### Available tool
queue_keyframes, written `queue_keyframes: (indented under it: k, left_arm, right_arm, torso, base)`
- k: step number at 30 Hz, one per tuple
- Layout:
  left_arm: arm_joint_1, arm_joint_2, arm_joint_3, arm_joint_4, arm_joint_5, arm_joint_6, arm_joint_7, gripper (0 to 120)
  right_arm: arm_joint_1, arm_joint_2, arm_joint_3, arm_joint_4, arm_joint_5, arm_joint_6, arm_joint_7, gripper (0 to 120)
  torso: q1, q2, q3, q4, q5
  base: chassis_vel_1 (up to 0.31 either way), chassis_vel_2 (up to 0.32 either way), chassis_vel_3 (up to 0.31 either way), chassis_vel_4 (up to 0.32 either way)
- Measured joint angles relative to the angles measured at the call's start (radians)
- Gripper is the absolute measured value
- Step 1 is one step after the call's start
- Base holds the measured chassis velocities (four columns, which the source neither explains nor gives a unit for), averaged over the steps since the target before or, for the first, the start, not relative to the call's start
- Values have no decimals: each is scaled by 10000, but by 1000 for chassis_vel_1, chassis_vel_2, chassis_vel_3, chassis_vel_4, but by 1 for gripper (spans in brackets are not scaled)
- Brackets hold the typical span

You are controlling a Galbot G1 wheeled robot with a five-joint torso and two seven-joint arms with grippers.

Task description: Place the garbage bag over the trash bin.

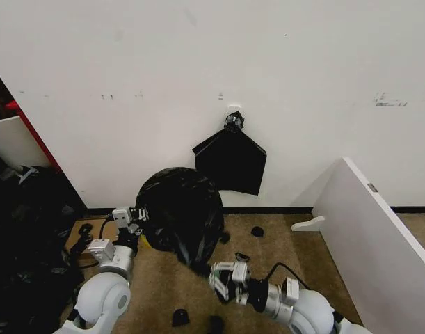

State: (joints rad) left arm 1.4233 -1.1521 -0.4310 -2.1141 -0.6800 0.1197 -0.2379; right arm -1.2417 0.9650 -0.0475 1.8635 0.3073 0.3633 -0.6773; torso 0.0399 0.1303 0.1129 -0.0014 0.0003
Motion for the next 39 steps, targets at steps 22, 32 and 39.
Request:
queue_keyframes:
  k: [22,32,39]
  left_arm:
    - [-58,484,-208,-1478,-1661,2561,-1213,0]
    - [-7,535,-264,-1641,-1749,2670,-1268,0]
    - [-77,342,-122,-1638,-1997,1696,-1107,0]
  right_arm:
    - [1266,913,2599,-3667,-7035,3686,1860,0]
    - [1157,950,1939,-4711,-4219,3778,3131,0]
    - [894,1134,1852,-4635,-4680,4435,2768,1]
  torso:
    - [0,0,1,0,-2]
    - [0,0,1,-1,0]
    - [0,0,0,0,0]
  base:
    - [0,0,0,0]
    - [0,0,0,0]
    - [0,0,0,0]
